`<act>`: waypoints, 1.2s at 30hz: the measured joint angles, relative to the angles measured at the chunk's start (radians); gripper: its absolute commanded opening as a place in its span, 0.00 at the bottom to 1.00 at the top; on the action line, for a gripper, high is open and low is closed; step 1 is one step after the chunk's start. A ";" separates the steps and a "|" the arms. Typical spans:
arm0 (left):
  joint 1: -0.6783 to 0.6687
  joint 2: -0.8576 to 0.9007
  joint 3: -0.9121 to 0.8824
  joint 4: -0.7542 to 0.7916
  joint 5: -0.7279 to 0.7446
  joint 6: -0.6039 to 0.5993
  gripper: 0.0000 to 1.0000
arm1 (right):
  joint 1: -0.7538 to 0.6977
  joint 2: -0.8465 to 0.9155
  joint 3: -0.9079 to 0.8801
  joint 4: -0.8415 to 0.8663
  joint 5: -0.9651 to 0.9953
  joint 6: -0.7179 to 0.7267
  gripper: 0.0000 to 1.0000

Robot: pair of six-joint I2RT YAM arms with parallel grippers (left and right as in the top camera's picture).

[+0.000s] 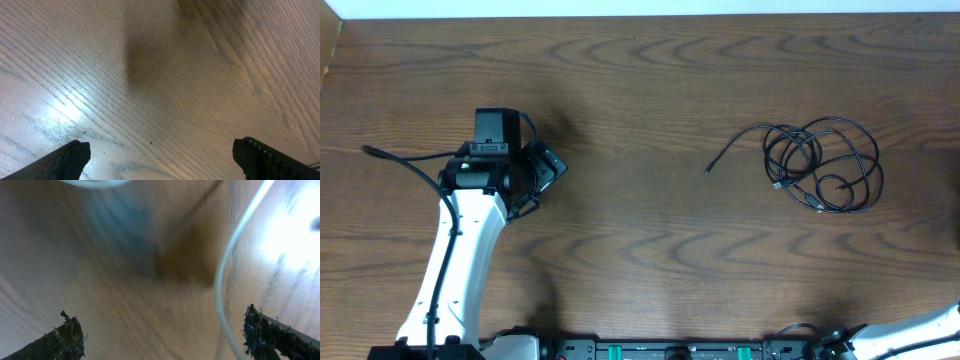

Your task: Untangle cables

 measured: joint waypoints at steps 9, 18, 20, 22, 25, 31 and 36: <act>0.000 0.000 0.000 0.000 0.000 0.000 0.98 | -0.026 0.041 -0.002 0.143 -0.300 -0.142 0.99; 0.000 0.000 0.000 0.000 0.000 0.000 0.98 | -0.030 0.035 0.002 0.179 -0.446 -0.259 0.99; 0.000 0.000 0.000 0.000 0.000 0.000 0.98 | -0.043 0.035 0.002 0.096 -0.461 -0.158 0.99; 0.000 0.000 0.000 0.000 0.000 0.000 0.98 | -0.056 0.034 0.002 0.068 -0.498 -0.093 0.99; 0.000 0.000 0.000 0.000 0.000 0.000 0.98 | -0.058 0.034 0.002 0.044 -0.527 -0.056 0.99; 0.000 0.000 0.000 0.000 0.000 0.000 0.98 | -0.057 0.034 0.000 0.232 -0.706 -0.121 0.99; 0.000 0.000 0.000 0.000 0.000 0.000 0.97 | -0.056 0.032 0.004 0.445 -1.020 -0.314 0.99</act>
